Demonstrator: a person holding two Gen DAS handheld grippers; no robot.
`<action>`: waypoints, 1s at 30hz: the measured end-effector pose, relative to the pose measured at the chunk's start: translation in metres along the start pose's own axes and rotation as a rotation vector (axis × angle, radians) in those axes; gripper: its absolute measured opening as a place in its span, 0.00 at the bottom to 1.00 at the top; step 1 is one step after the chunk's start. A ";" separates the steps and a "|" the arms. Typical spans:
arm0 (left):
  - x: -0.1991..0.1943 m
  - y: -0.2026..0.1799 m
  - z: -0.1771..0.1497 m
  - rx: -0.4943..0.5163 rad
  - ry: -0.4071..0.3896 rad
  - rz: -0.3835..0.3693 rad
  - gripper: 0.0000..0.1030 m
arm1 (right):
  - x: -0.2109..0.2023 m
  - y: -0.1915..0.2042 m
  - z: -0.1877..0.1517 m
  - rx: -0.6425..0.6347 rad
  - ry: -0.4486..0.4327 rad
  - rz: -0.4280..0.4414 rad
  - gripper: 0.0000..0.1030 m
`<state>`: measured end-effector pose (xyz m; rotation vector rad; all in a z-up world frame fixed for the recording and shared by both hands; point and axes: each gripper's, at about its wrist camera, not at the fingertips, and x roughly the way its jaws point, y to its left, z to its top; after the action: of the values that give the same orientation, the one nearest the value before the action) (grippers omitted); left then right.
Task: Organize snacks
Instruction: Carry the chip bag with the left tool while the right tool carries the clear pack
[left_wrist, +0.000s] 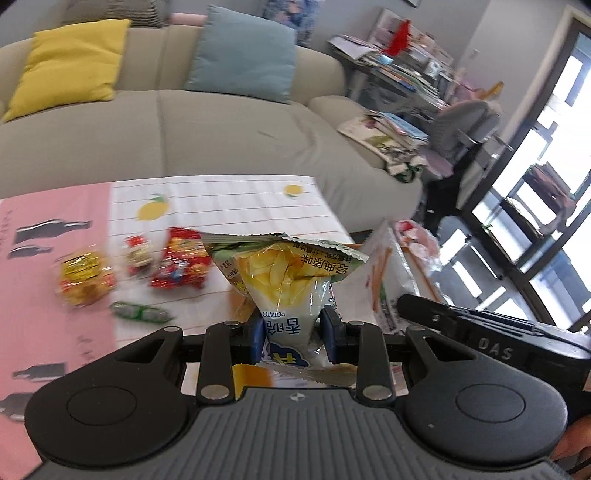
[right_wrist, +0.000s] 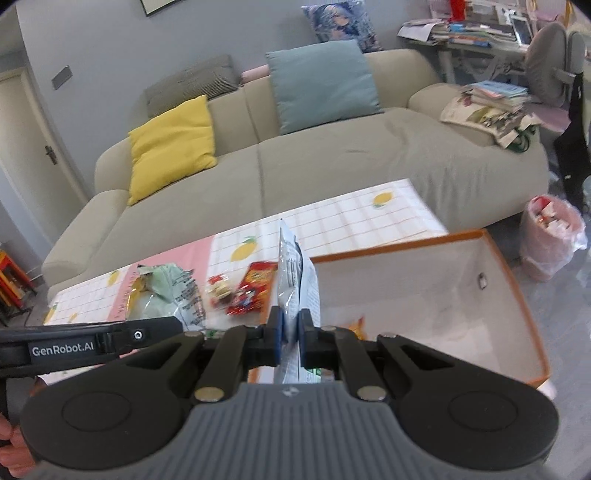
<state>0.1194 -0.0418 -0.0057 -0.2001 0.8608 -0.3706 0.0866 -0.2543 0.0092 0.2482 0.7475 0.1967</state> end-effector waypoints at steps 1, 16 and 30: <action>0.007 -0.006 0.003 -0.001 0.009 -0.015 0.33 | 0.001 -0.004 0.002 -0.005 -0.003 -0.008 0.05; 0.098 -0.054 0.010 0.044 0.139 -0.046 0.33 | 0.051 -0.082 0.009 0.009 0.090 -0.125 0.05; 0.166 -0.072 0.008 0.141 0.305 0.012 0.33 | 0.108 -0.113 -0.003 -0.058 0.232 -0.199 0.05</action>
<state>0.2069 -0.1735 -0.0939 -0.0067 1.1309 -0.4561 0.1719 -0.3328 -0.0956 0.0956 0.9896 0.0579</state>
